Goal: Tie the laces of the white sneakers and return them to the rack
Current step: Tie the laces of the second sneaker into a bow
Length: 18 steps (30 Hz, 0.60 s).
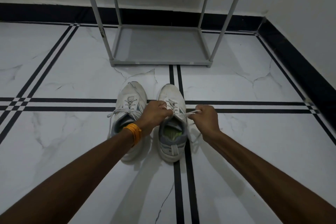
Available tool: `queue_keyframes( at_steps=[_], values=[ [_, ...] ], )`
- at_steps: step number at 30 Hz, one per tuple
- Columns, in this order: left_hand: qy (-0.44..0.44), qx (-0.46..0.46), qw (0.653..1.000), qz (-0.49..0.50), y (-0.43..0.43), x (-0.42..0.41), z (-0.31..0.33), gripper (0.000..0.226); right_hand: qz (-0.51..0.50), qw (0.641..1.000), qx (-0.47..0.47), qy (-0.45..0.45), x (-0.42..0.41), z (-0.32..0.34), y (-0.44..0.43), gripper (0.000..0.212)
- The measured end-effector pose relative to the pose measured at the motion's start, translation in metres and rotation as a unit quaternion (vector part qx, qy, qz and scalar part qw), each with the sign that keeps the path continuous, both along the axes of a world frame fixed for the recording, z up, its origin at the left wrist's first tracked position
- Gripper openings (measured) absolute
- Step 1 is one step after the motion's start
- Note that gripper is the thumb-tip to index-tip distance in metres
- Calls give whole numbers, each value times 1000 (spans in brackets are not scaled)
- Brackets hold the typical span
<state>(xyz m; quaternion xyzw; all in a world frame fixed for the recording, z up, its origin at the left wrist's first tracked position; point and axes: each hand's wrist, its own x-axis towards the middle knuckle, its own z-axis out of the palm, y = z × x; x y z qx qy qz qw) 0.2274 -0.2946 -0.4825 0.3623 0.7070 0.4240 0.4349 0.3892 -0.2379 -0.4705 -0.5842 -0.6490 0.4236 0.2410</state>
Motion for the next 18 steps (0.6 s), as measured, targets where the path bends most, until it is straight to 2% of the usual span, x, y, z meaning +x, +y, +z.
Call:
queue_keyframes(
  at_steps=[2, 4, 6, 8, 10, 11, 13, 16, 18],
  values=[
    [-13, 2, 1000, 3, 0, -2, -3, 45, -13, 999, -40, 23, 1, -2, -3, 53],
    [-16, 6, 1000, 8, -1, -3, -4, 46, -15, 994, -93, 51, 1, 0, -1, 40],
    [-14, 11, 1000, 7, -2, -4, -6, 45, 28, 993, -113, 1, 1, 8, 3, 30],
    [-9, 15, 1000, 5, -2, -4, -8, 45, 98, 987, -57, -117, 3, 17, 10, 44],
    [-3, 19, 1000, 3, -2, -4, -9, 45, 138, 957, 51, -249, 1, 28, 12, 45],
    [0, 21, 1000, 1, -2, -4, -9, 46, 152, 942, 100, -283, -2, 32, 12, 45],
    [7, 24, 1000, 0, -2, -4, -8, 46, 190, 926, 136, -296, -8, 34, 12, 41],
    [5, 24, 1000, 3, -3, -4, -8, 47, 252, 916, 120, -288, -18, 26, 8, 22],
    [3, 25, 1000, 3, -5, -3, -7, 48, 252, 911, 140, -295, -24, 25, 2, 17]
  ],
)
